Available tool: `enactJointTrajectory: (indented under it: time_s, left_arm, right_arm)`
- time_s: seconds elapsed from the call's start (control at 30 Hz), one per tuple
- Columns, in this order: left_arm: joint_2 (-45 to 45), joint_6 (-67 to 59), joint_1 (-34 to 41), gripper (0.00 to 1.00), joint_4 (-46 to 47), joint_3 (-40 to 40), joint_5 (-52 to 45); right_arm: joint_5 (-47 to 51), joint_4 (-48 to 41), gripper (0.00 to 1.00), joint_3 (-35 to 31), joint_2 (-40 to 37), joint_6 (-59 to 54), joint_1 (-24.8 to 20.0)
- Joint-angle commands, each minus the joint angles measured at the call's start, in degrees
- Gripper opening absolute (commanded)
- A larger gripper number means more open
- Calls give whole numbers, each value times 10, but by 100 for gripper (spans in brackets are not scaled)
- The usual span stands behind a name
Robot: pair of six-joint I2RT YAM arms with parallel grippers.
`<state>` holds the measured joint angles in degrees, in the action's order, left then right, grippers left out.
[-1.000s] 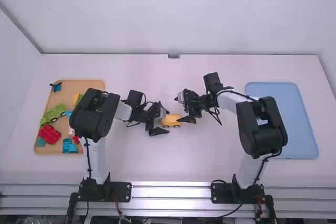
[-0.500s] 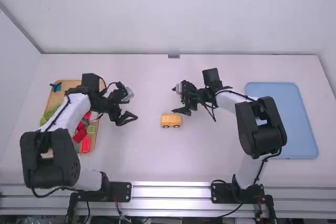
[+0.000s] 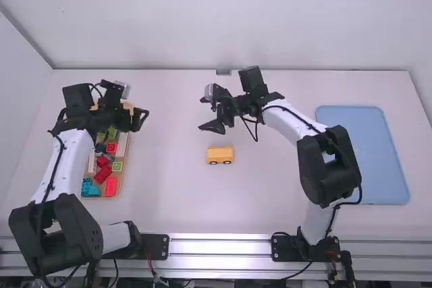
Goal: Assemble lego blocks to make yellow taxi
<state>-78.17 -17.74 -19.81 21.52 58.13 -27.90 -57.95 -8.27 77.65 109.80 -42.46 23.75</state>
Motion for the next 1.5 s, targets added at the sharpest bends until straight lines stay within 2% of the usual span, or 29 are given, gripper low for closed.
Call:
enactJointTrajectory:
  time_s: [0.0, 0.27, 0.3, 0.4, 0.5, 0.63, 0.77, 1.0, 1.17, 1.3, 1.47]
  left_arm:
    - [16, 150, -5, 99, -2, 7, 136]
    - [63, 344, -5, 99, 29, 7, 431]
    - [64, 346, -5, 99, 31, 7, 437]
    - [81, 383, -5, 99, 39, 7, 540]
    - [82, 329, -5, 99, 27, 7, 596]
    - [82, 287, -17, 99, 10, 16, 615]
    - [82, 312, -59, 99, 53, 47, 598]
    - [70, 268, -191, 99, 124, 116, 405]
    - [33, 236, -257, 99, 163, 166, 318]
    - [-16, 222, -268, 99, 194, 216, 269]
    - [-116, 204, -258, 99, 252, 311, 268]
  right_arm:
    - [-11, -9, 98, 30, -12, 15, 0]
    - [-9, -10, 99, 61, -12, 51, -1]
    - [-9, -9, 99, 61, -12, 50, -1]
    - [-9, -10, 99, 68, -12, 52, 2]
    - [2, -8, 99, 72, -12, 52, 9]
    - [48, -6, 99, 76, -12, 51, 23]
    - [90, -16, 98, 88, -12, 52, 37]
    - [87, -22, 99, 94, -12, 50, 40]
    - [88, -16, 99, 94, -12, 50, 40]
    - [87, -16, 99, 94, -12, 50, 40]
    - [88, -17, 98, 94, -12, 52, 40]
